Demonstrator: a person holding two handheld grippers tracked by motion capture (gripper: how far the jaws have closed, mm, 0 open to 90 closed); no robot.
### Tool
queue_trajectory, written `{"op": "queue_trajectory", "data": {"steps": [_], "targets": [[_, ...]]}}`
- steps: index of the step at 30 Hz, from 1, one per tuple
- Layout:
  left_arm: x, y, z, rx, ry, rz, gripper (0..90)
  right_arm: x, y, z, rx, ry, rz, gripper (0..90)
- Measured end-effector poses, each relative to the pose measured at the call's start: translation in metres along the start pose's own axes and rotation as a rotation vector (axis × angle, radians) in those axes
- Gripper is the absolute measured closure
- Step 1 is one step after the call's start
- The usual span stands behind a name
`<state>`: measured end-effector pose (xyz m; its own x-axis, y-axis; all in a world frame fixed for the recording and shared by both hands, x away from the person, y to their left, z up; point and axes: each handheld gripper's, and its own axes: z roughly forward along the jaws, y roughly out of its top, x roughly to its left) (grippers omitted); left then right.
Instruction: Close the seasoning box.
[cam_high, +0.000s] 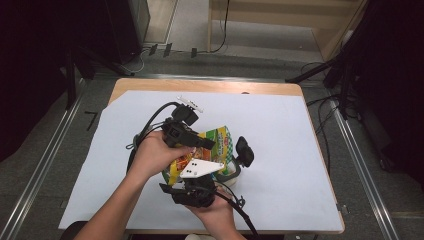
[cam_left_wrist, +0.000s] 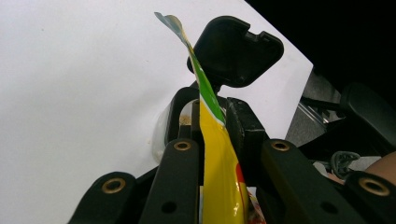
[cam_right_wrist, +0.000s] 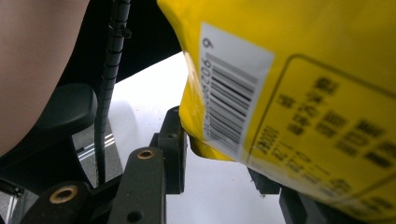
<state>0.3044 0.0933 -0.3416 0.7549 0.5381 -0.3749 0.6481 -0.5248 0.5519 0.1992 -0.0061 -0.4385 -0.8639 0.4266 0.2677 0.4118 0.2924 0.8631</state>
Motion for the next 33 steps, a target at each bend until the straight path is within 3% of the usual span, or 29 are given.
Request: {"op": "queue_trajectory", "data": {"steps": [17,33], "targets": [[0.0019,0.0003,-0.0001,-0.003,-0.016,-0.008,82.7,0.0005,0.0006,-0.0008,0.007,-0.006,-0.006,63.8],[0.0005,0.0008,0.0016,0.002,-0.007,-0.005,82.5,0.0018,0.0002,-0.0005,0.005,-0.008,-0.007,63.9]]}}
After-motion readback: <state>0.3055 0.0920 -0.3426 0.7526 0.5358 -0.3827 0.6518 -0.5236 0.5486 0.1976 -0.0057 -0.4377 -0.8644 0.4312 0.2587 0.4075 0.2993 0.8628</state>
